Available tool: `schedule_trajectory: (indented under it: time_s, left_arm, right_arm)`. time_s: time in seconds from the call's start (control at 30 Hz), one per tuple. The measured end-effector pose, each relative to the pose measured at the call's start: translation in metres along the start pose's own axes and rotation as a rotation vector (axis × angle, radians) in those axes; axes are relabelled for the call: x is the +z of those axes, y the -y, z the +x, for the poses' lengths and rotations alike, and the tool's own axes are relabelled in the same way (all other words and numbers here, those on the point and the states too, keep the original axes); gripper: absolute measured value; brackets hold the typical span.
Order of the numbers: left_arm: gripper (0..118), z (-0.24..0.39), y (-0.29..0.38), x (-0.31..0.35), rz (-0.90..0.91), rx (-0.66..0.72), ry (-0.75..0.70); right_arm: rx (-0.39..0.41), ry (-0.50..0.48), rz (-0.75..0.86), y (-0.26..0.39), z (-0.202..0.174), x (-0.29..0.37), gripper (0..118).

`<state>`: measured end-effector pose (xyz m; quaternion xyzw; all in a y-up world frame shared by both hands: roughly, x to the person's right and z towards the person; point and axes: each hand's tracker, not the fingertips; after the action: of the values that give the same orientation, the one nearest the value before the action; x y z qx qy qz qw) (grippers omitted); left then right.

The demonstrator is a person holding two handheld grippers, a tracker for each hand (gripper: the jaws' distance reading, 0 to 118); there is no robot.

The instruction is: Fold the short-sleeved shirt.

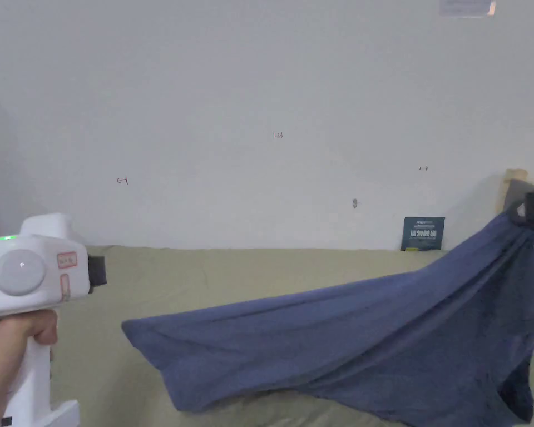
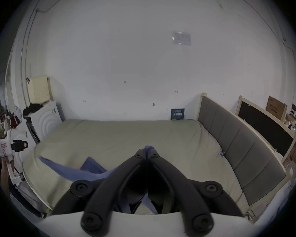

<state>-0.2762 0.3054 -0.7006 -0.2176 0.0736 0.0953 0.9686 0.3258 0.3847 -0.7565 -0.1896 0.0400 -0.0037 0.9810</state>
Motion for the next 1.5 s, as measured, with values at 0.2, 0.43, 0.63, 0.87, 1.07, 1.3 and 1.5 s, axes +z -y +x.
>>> schedule_trajectory:
  time_s: [0.2,0.43,0.63,0.87,1.07,1.3,1.5]
  left_arm:
    - [0,0.013,0.043,-0.015,-0.142,-0.037,0.072]
    - [0,0.017,0.150,-0.065,-0.399,-0.071,0.113]
    - [0,0.038,0.200,-0.108,-0.515,-0.092,0.170]
    - [0,0.058,0.223,-0.182,-0.593,-0.064,0.222]
    - [118,0.084,0.241,-0.219,-0.621,-0.082,0.204]
    - [114,0.113,0.246,-0.248,-0.663,-0.063,0.218]
    - [51,0.135,0.257,-0.257,-0.677,-0.070,0.156]
  right_arm:
    - [-0.011,-0.007,-0.080,0.024,-0.006,-0.011,2]
    - [-0.001,0.002,-0.218,0.093,-0.005,-0.045,2]
    - [-0.018,-0.003,-0.287,0.133,0.009,-0.067,1]
    - [-0.045,0.011,-0.341,0.162,0.029,-0.094,2]
    - [-0.069,0.028,-0.381,0.186,0.053,-0.123,1]
    - [-0.101,0.027,-0.426,0.216,0.071,-0.140,2]
    - [-0.121,0.032,-0.455,0.231,0.078,-0.142,2]
